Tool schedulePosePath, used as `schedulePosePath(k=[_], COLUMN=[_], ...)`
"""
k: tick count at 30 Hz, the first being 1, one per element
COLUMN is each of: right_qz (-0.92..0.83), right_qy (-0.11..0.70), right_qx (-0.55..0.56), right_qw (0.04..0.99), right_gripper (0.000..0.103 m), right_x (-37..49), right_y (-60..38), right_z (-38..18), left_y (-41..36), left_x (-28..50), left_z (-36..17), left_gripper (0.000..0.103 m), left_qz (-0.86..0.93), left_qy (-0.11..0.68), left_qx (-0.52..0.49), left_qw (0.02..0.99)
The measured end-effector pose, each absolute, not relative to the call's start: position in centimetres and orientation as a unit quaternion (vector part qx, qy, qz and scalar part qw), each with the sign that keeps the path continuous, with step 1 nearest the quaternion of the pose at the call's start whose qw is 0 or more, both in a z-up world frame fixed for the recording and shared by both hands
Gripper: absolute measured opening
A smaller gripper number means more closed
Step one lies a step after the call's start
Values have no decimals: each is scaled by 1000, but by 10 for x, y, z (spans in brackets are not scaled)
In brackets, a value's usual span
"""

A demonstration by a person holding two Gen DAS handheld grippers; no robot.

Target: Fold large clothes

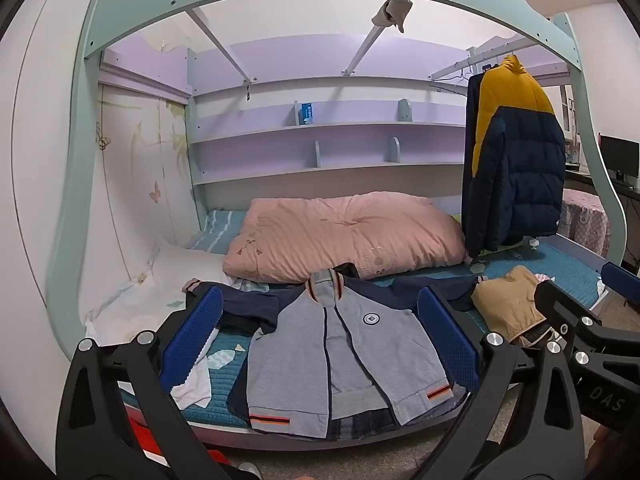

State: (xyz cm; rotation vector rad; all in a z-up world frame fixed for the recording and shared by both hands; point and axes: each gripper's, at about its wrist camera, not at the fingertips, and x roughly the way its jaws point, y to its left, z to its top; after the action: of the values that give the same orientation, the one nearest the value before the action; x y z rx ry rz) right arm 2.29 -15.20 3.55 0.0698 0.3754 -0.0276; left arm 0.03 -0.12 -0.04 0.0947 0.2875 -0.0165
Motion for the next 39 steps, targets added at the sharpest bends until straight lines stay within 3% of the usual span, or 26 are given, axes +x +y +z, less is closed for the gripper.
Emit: schedulePosePath(k=[27,39], right_qz=[-18,-15], right_qy=[194,216], right_qx=[38,39], right_qw=[980,976], right_gripper=[96,96], right_x=[25,50], right_y=[-164,-160], right_z=[32,21], left_y=[-37,-18], left_x=[3,31], left_z=[-5,-12], left_gripper=[98,98], left_qz=[-16,-20], left_qy=[154,176], left_qx=[44,44], left_qw=[987,983])
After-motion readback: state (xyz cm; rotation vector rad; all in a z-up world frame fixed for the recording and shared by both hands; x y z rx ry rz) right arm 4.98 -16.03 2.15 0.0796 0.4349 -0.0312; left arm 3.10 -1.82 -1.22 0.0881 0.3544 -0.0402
